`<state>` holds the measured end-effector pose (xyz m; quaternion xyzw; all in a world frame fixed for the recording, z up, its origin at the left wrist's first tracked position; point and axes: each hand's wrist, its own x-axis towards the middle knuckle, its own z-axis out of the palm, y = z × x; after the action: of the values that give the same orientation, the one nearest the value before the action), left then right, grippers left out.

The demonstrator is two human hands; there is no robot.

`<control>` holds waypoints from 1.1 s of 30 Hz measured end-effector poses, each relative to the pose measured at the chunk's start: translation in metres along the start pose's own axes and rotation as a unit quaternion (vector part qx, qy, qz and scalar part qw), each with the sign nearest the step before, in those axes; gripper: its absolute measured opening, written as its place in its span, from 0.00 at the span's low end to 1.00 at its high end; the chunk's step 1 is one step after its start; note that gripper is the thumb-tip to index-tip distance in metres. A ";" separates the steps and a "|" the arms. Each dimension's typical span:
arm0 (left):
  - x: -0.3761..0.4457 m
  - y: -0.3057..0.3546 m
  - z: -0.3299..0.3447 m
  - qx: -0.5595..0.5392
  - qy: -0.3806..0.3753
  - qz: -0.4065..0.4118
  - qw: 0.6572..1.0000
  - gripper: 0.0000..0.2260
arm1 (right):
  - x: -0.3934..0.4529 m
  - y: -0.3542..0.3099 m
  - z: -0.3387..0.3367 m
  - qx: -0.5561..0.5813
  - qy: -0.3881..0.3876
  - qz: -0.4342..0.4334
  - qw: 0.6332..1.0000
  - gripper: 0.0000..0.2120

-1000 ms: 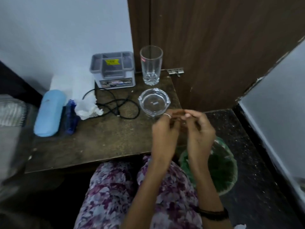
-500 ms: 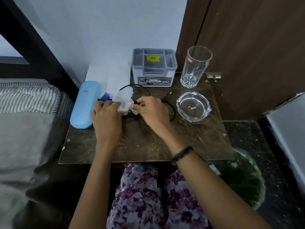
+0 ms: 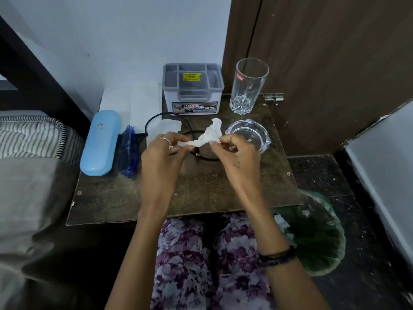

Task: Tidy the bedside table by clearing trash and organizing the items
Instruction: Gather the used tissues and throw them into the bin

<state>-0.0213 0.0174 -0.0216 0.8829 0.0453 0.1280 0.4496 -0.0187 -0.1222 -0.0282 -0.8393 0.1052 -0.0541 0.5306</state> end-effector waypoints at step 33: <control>-0.128 0.124 0.194 0.005 -0.337 -0.013 0.941 0.11 | -0.085 0.156 -0.164 0.018 0.399 0.138 0.906 0.09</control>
<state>-0.0976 -0.2325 -0.0542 0.8760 -0.0964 -0.1831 0.4358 -0.1527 -0.3116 -0.0966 -0.7149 0.4220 -0.3124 0.4618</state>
